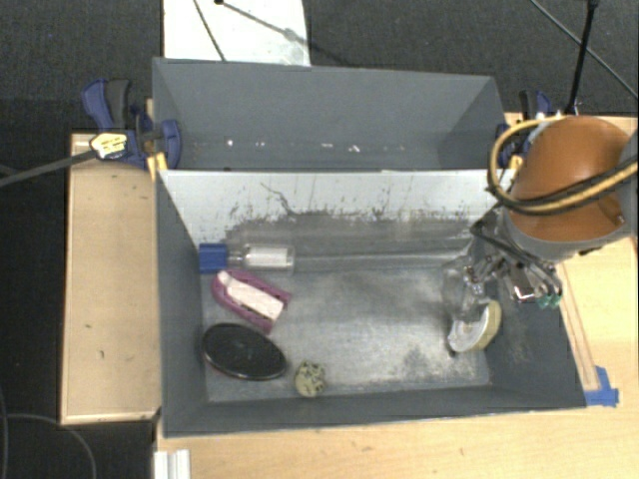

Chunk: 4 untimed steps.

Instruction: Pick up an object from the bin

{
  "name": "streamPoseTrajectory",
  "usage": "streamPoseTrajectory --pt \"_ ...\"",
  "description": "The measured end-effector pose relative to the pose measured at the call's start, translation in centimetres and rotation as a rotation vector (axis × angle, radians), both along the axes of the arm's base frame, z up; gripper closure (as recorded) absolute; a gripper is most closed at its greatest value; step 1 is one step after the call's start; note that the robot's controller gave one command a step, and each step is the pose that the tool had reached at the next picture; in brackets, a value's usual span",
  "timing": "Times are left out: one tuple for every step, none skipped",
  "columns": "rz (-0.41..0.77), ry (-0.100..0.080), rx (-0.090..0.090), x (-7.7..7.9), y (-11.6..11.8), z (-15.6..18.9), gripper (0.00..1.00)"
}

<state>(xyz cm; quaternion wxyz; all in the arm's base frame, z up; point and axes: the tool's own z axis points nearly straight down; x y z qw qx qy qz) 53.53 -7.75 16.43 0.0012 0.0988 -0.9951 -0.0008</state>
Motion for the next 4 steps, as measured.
streamPoseTrajectory --pt "-0.001 -0.006 -0.001 0.1 0.0 0.4 0.0" --pt "0.032 -0.012 -0.002 3.3 -4.1 -8.8 0.0" --pt "0.014 -0.006 -0.006 5.0 -1.7 -8.9 0.0" --pt "0.011 -0.004 -0.006 4.9 -1.9 -8.7 1.0"
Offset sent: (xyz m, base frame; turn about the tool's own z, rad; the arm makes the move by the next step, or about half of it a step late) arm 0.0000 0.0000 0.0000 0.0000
